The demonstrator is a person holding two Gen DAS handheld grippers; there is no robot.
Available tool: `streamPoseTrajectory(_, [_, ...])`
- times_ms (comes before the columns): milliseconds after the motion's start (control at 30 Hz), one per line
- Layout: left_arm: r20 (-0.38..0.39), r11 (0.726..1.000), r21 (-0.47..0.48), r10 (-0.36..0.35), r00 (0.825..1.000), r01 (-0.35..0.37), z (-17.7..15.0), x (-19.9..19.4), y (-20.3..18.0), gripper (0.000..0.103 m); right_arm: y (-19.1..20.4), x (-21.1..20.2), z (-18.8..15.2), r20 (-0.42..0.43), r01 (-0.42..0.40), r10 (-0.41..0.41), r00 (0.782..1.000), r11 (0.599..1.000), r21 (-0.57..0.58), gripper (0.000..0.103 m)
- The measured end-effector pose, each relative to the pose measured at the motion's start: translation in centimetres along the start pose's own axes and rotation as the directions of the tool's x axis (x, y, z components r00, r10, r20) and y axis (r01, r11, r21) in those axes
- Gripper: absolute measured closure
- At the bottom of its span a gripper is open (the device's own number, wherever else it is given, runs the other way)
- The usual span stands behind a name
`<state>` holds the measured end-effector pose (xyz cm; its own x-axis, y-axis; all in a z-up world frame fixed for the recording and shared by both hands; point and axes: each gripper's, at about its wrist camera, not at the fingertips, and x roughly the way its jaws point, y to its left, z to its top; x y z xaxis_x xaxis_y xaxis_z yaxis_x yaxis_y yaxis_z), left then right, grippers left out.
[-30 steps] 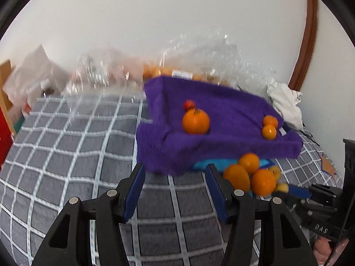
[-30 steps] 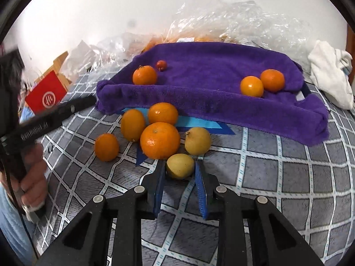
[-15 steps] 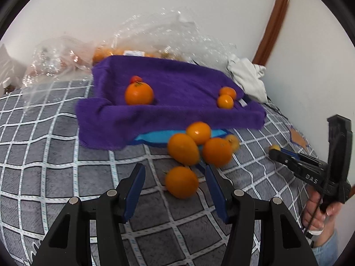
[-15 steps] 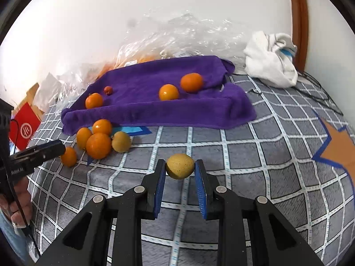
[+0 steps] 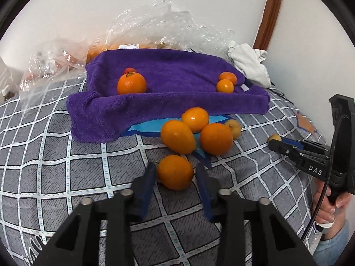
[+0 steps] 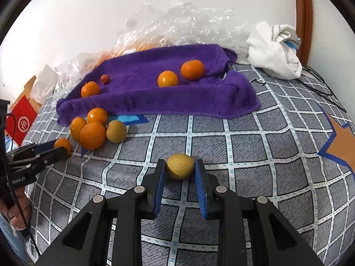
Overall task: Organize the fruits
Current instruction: 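Grasp a tangerine in front of the towel with the left tool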
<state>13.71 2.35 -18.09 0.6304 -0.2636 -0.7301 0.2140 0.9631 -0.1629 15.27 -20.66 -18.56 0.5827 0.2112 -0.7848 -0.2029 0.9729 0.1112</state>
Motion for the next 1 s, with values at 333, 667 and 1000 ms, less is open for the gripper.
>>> streamPoseTrajectory(333, [0.002,1.0,-0.004,-0.021,1.0,0.021,-0.1,-0.2,0.2,0.071,1.0,0.2,-0.1,-0.01,0.033,-0.034,0.999,0.998,-0.045,0.073])
streamPoseTrajectory(667, [0.036,0.998,0.044,-0.043,0.998,0.041,-0.4,-1.0,-0.7,0.071,1.2,0.2,-0.2,-0.009,0.051,-0.052,0.999,0.997,-0.059,0.074])
streamPoseTrajectory(1000, [0.137,0.999,-0.001,-0.041,0.99,0.041,-0.1,-2.5,0.0,0.071,0.5,-0.2,-0.2,0.013,0.011,-0.01,1.0,1.0,-0.021,0.076])
